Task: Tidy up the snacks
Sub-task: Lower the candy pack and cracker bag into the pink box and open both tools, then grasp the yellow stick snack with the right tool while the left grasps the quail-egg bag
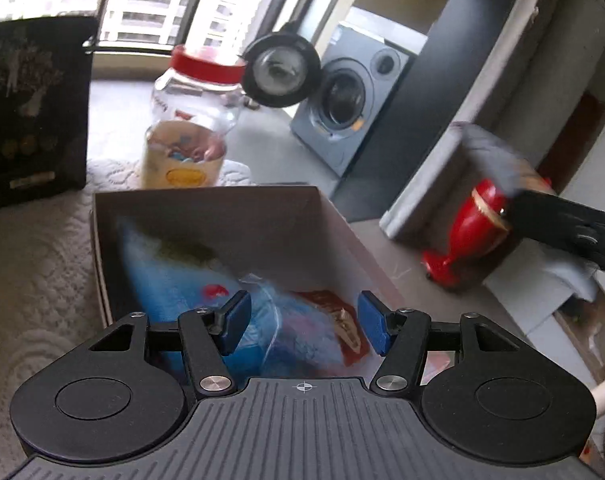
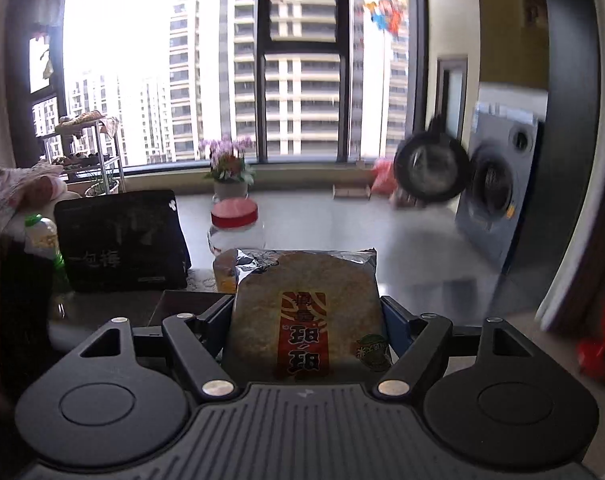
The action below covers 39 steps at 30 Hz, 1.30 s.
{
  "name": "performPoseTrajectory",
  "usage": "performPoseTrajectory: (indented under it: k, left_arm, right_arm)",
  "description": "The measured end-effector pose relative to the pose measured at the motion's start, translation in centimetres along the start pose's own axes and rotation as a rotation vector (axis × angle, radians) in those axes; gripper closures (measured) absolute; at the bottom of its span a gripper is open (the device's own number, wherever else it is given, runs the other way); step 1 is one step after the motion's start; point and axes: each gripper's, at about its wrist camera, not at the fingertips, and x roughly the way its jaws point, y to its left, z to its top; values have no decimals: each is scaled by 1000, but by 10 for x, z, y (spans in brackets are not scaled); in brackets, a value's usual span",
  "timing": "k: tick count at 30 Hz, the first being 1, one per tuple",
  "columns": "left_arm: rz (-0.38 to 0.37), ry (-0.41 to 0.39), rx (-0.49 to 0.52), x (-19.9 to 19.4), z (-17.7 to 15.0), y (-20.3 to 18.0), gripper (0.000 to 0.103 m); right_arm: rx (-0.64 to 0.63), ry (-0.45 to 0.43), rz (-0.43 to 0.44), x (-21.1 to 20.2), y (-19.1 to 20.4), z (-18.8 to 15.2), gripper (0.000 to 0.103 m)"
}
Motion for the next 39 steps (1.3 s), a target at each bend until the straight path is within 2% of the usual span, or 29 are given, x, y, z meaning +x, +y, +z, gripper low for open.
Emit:
performPoseTrajectory:
  k: [2,3,5,8,10,12,13,15,16,19,21,24,27,28,32,36,38,39]
  left_arm:
    - [-60,-25,-33,-15,-5,9,39]
    - [-66,-41,-36,-24,-6,14,39]
    - [-68,-80,-37,-50,-12,24,39]
    - [-41,-119,-48,-94,-28,49,39]
    - [-1,-141,-59,-123,-43,71,39]
    - [72,-161,-78,-147,-57,95,39]
    - [120,-170,-93,-158,-66,109,39]
    - [210,-193,-137,-181,-80,136,39]
    - [258,-210,-172,-192,-86,150,39]
    - [391,-234,-297,-220,-101,188,39]
    - [443,-228,-358,-235,-105,207,39]
    - [455,-226,-406,-250,-111,224,39]
    - [449,-220,-415,-264,-117,231,39]
    - [447,-213,-406,-268,-118,232,39]
    - [442,-201,-404,-272,-124,237,39]
    - [416,-199,-425,-279,-132,246,39]
    - [382,-187,-415,-275,-128,245,39]
    - [367,-182,-404,-273,-127,244,39]
  right_arm:
    - [42,72,32,33,2,1,27]
    - [60,97,51,48,3,1,26]
    - [98,158,90,80,11,0,26]
    - [82,345,73,128,24,2,26]
    - [157,307,96,127,21,6,26]
    - [215,349,145,134,22,9,26]
    - [214,360,117,133,27,7,26]
    - [144,282,17,119,45,12,26]
    - [95,248,2,111,54,14,26]
    - [-80,211,6,96,107,12,26]
    - [-183,211,40,97,153,4,26]
    - [-223,215,124,105,217,-10,26]
    - [-279,301,296,125,279,-30,26]
    - [-308,312,327,130,295,-38,26]
    - [-430,294,334,160,353,-65,26]
    - [-440,293,304,194,376,-76,27]
    - [-405,317,297,209,372,-78,31]
    - [-378,341,309,214,366,-77,42]
